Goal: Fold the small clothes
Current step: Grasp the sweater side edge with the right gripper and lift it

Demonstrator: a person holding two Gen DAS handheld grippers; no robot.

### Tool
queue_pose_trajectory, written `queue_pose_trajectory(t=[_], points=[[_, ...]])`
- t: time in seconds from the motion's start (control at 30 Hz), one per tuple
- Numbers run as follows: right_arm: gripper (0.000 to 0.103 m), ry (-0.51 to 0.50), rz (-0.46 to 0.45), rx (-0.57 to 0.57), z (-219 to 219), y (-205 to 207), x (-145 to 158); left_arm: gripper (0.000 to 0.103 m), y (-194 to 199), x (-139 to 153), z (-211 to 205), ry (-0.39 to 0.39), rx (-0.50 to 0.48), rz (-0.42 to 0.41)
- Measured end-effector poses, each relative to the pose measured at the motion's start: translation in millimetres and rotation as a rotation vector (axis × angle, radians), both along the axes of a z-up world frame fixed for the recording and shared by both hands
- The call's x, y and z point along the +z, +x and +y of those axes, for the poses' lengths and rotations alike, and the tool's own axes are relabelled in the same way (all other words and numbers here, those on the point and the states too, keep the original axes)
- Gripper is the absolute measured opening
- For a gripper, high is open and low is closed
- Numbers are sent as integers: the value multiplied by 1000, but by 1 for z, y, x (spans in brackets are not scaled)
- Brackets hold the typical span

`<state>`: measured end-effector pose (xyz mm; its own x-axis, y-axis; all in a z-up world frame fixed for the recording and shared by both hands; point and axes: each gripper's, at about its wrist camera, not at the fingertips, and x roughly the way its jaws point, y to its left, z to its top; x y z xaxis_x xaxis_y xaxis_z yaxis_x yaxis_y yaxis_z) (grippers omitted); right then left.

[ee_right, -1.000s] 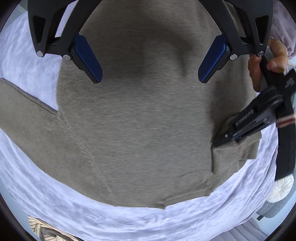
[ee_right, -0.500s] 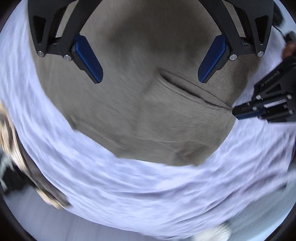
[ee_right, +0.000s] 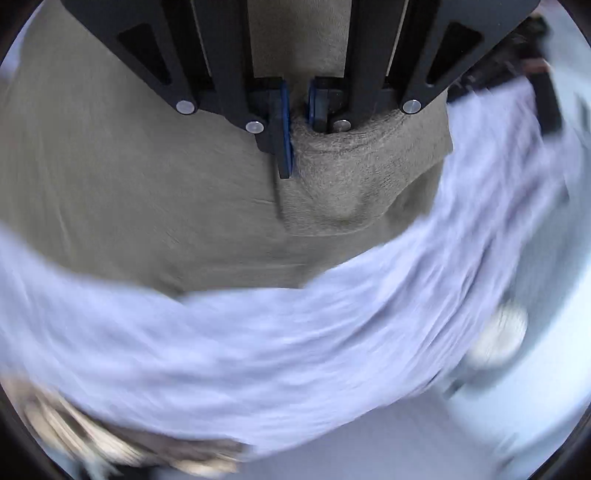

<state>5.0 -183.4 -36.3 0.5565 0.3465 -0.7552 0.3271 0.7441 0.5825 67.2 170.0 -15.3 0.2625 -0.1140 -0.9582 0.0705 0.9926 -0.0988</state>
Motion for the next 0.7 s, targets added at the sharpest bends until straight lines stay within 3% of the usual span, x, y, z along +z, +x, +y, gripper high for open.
queue_pose_trajectory(t=[0.03, 0.1, 0.13, 0.17, 0.23, 0.33, 0.47, 0.53, 0.57, 0.6, 0.63, 0.7], points=[[11, 119, 32, -72, -20, -10, -17, 8, 3, 1, 1, -13, 5, 10], [13, 227, 95, -153, -41, -25, -40, 8, 12, 3, 2, -26, 5, 12], [20, 238, 122, -162, -47, -30, -46, 8, 16, 5, 3, -29, 10, 9], [36, 229, 131, -160, -50, -34, -47, 8, 20, 8, 5, -34, 18, 4], [52, 185, 115, -136, -52, -39, -40, 8, 28, 12, 9, -38, 30, -9], [52, -25, 164, -15, -42, -31, -22, 8, 37, 14, 2, -8, 14, -20], [52, -481, 121, 291, 11, -4, -3, 8, 42, 8, -22, 2, -42, -15], [52, -637, 79, 399, 32, 1, 2, 8, 44, -2, -38, 54, -62, -19], [43, -677, 51, 424, 37, 3, 4, 8, 44, -9, -43, 69, -61, -11], [29, -643, 30, 411, 32, 5, 6, 8, 45, -13, -45, 73, -57, -3], [6, -553, 38, 354, 20, 7, 7, 8, 45, -15, -45, 76, -51, -4], [7, -330, 57, 174, -15, 0, 1, 8, 45, -14, -45, 70, -49, -7]])
